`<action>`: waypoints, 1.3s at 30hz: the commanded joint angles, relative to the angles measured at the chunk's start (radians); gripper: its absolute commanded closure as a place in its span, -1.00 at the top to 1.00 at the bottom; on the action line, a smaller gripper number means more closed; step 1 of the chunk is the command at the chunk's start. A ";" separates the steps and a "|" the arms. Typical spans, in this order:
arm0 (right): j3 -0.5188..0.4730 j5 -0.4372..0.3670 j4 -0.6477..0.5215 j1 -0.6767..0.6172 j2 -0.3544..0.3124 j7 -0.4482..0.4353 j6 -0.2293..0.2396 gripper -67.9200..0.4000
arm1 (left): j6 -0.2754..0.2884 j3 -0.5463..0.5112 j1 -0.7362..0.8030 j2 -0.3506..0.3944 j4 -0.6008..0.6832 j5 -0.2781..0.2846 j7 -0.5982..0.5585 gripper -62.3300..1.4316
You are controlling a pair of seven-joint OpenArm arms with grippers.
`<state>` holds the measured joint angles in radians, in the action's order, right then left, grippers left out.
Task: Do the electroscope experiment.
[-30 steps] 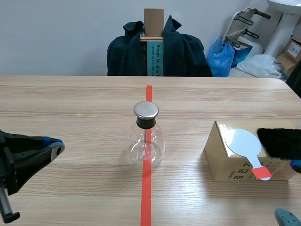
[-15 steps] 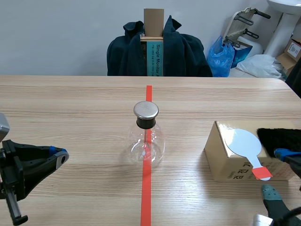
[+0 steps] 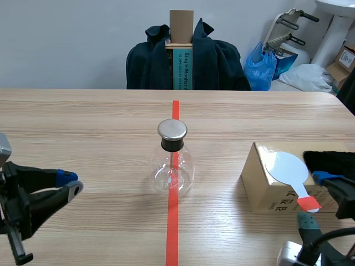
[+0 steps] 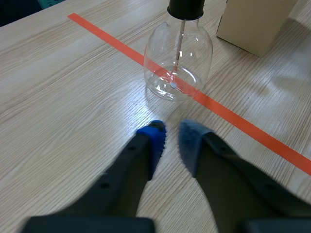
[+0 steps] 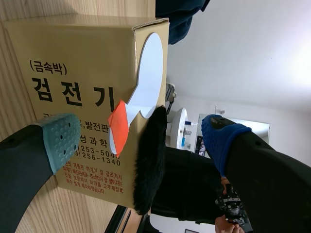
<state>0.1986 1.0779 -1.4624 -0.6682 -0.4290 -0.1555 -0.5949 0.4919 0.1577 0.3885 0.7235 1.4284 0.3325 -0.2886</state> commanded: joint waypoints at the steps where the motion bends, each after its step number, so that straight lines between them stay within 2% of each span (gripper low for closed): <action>1: -0.008 0.010 -0.015 0.006 -0.009 0.000 -0.016 0.49 | 0.002 -0.013 0.007 0.009 0.028 0.007 -0.011 0.39; 2: -0.008 0.013 -0.015 0.006 -0.009 0.000 -0.016 0.49 | 0.002 -0.013 0.007 0.008 0.028 0.007 -0.018 0.75; 3: -0.008 0.016 -0.015 0.006 -0.009 0.000 -0.016 0.45 | 0.001 -0.013 0.007 0.008 0.028 0.008 -0.032 1.00; 5: -0.008 0.016 -0.015 0.006 -0.009 0.001 -0.016 0.28 | 0.001 -0.013 0.007 0.008 0.028 0.008 -0.039 1.00; 10: -0.008 0.016 -0.015 0.006 -0.009 0.000 -0.016 -0.56 | 0.001 -0.013 0.007 0.008 0.028 0.008 -0.062 1.00; 13: -0.008 0.016 -0.015 0.006 -0.009 0.000 -0.016 -0.97 | 0.001 -0.013 0.007 0.008 0.028 0.008 -0.063 1.00; 28: -0.008 0.019 -0.015 0.006 -0.009 -0.010 -0.016 -0.97 | 0.001 -0.013 0.007 0.008 0.028 0.008 -0.063 1.00; 29: -0.008 0.019 -0.015 0.006 -0.009 -0.011 -0.025 -0.97 | 0.001 -0.013 0.007 0.008 0.028 0.008 -0.063 1.00; 30: -0.010 0.019 -0.015 0.006 -0.010 -0.011 -0.058 -0.97 | 0.001 -0.013 0.007 0.008 0.028 0.008 -0.063 1.00; 32: -0.021 0.019 -0.015 0.006 -0.011 -0.015 -0.167 -0.97 | 0.001 -0.013 0.007 0.008 0.028 0.008 -0.063 1.00; 33: -0.028 0.019 -0.016 0.006 -0.012 -0.024 -0.188 -0.97 | 0.001 -0.013 0.007 0.008 0.028 0.008 -0.063 1.00; 39: -0.132 0.019 -0.081 0.006 -0.014 -0.026 -0.188 -0.97 | 0.001 -0.012 0.007 0.005 0.028 0.007 -0.063 1.00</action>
<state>0.0967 1.0996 -1.4994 -0.6716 -0.4290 -0.1890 -0.7216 0.4915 0.1577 0.3912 0.7235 1.4296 0.3328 -0.3344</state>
